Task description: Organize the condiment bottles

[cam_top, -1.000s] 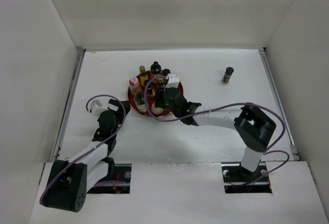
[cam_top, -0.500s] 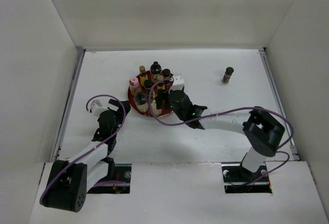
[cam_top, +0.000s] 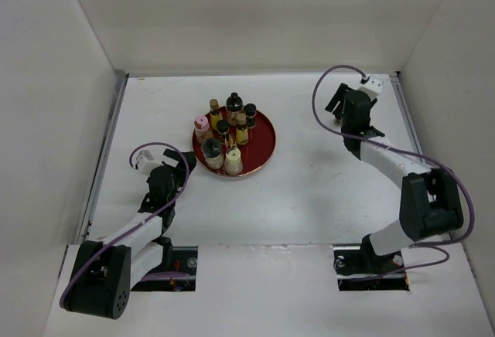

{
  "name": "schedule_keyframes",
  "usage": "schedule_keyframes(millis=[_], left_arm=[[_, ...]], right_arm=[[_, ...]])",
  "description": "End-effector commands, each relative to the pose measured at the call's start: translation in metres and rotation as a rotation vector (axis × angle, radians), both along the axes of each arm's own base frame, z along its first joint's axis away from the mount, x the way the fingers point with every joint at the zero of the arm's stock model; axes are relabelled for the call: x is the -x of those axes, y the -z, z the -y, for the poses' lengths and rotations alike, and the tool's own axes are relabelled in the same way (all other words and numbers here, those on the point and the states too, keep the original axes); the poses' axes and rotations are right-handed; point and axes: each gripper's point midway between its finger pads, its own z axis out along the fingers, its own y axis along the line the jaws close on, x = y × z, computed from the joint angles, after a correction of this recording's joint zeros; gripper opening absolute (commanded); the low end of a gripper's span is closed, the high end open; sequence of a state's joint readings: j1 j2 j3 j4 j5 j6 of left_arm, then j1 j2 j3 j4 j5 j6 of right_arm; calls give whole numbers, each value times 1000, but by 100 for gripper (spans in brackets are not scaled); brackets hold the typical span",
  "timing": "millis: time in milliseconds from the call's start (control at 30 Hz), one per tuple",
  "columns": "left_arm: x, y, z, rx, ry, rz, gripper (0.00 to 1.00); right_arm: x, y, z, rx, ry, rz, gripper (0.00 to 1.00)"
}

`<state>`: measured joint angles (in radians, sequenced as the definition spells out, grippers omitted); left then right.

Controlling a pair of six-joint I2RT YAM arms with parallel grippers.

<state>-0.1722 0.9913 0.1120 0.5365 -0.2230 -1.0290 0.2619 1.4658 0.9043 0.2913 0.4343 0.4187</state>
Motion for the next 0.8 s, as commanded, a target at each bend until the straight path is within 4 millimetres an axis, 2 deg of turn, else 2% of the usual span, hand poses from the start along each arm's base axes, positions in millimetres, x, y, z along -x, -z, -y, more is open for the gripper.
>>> schedule_keyframes(millis=[0,67,167,300,467,633,767], left_arm=[[-11,-27,2,22,0,85,100],[-11,-26,0,20,-7,86,100],[-11,-24,3,26,5,76,100],[-11,-22,1,21,-3,71,100],[-13,-22,4,24,7,66,100],[-13,-19,3,25,6,59,100],[-12,-22,0,24,-9,72,100]], right_arm=[[-23,-3,32,72,76,-54,77],[-34,6,47,112,105,-96,83],[-51,26,50,143,96,-163,85],[-67,43,50,173,77,-203,84],[-76,50,55,173,80,-207,79],[-77,56,59,182,96,-217,67],[-77,54,59,192,98,-215,42]])
